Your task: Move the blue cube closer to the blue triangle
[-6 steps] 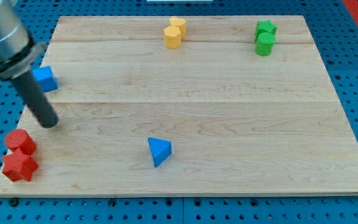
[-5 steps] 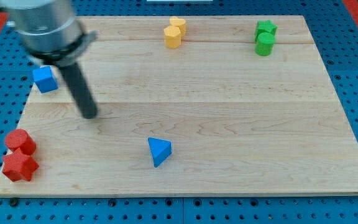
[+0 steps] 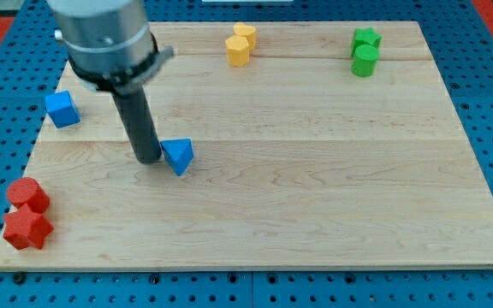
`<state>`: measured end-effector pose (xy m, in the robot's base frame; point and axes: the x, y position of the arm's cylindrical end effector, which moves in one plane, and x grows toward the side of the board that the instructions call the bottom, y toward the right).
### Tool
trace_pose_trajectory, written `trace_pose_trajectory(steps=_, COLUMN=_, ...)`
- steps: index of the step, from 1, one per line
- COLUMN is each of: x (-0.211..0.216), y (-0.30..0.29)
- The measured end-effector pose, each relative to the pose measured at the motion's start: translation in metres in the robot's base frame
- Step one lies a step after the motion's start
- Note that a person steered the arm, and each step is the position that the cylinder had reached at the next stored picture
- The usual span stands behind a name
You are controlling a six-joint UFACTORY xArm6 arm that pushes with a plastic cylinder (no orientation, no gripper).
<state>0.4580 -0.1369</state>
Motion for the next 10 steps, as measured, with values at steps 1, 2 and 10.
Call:
trace_pose_trajectory(steps=1, x=0.019, y=-0.081)
trace_pose_trajectory(steps=2, x=-0.036, y=-0.166)
trace_pose_trajectory(steps=10, x=0.033, y=-0.038)
